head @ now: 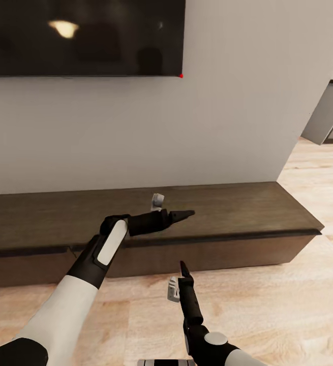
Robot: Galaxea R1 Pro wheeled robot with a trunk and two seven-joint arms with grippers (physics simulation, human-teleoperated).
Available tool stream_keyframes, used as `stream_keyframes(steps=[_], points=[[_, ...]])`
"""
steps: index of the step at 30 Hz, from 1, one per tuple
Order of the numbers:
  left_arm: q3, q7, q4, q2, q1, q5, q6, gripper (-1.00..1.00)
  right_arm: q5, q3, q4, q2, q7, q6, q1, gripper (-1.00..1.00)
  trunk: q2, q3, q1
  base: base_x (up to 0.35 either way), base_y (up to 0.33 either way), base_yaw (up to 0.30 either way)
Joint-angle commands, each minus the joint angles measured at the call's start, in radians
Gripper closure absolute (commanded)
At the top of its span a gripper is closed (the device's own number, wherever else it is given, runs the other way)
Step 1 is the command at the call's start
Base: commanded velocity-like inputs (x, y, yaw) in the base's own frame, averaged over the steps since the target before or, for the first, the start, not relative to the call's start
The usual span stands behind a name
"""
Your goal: Place each of the two pumpkins and all three candles from the living room inside a cabinet in the living room (use any cabinet), then make sure every cabinet is closed, and position the cauldron so it is next to a table in the living room.
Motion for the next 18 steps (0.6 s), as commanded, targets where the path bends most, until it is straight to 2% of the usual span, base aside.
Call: stream_keyframes(steps=[1, 5, 13, 18], points=[[0.0, 0.0, 0.0, 0.0, 0.0, 0.0, 0.0, -1.0, 0.0, 0.0, 0.0, 0.0, 0.0, 0.0, 0.0, -1.0, 0.0, 0.0, 0.0, 0.331, 0.0, 0.0], [0.0, 0.0, 0.0, 0.0, 0.0, 0.0, 0.0, -1.0, -0.001, -0.002, -0.004, 0.0, -0.002, 0.001, 0.0, -1.0, 0.0, 0.0, 0.0, 0.291, 0.0, 0.0], [0.0, 0.0, 0.003, 0.002, 0.0, 0.0, 0.0, -1.0, -0.005, -0.004, -0.005, 0.0, -0.006, 0.007, -0.002, -1.0, 0.0, 0.0, 0.0, 0.068, 0.0, 0.0], [0.0, 0.0, -0.001, 0.002, 0.0, 0.0, 0.0, -1.0, -0.007, -0.005, -0.005, 0.0, -0.002, 0.007, -0.007, -1.0, 0.0, 0.0, 0.0, 0.259, 0.0, 0.0]])
